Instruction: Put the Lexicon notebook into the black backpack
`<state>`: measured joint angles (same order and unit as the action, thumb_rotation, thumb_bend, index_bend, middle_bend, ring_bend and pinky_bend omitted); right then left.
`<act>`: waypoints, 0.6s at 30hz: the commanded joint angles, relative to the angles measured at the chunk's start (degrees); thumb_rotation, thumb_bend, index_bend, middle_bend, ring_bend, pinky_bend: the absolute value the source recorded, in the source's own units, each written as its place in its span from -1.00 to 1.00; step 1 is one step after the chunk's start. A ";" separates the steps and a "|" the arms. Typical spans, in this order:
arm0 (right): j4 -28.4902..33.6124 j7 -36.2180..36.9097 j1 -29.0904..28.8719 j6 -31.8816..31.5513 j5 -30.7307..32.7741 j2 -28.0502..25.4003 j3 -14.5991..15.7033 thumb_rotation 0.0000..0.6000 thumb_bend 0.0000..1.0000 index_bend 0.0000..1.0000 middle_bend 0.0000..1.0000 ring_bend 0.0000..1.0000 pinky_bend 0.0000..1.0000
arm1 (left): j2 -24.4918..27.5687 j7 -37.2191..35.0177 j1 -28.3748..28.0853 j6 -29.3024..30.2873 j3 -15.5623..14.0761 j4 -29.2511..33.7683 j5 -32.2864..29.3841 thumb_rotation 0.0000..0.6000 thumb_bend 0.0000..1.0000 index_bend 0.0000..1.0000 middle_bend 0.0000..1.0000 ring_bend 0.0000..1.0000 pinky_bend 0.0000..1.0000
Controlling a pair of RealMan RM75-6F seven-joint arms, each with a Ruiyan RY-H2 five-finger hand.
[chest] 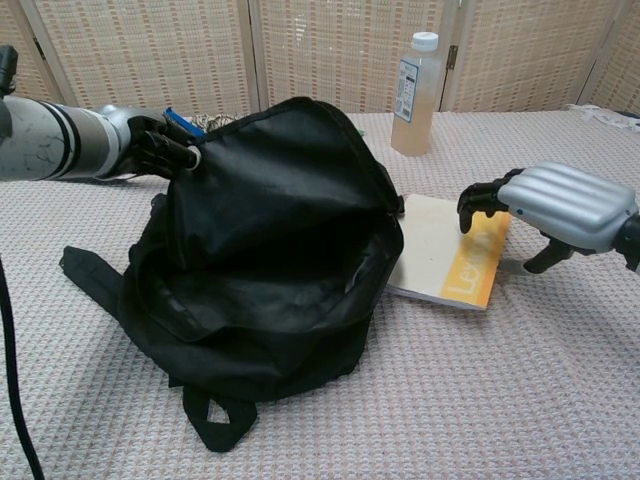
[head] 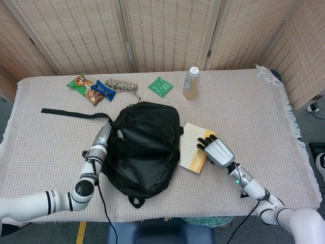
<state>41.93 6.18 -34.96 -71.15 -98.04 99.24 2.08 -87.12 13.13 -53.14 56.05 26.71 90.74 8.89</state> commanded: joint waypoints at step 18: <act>-4.09 1.83 -1.44 -3.54 0.58 3.65 -1.65 1.00 -0.32 -0.06 -0.30 -0.16 -0.23 | 0.03 -0.34 -0.09 0.29 0.62 0.27 -0.50 1.00 0.54 0.43 -0.17 -0.42 -0.79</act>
<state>37.98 7.90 -36.36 -74.59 -97.49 102.75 0.47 -87.09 12.80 -53.24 56.34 27.32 91.02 8.39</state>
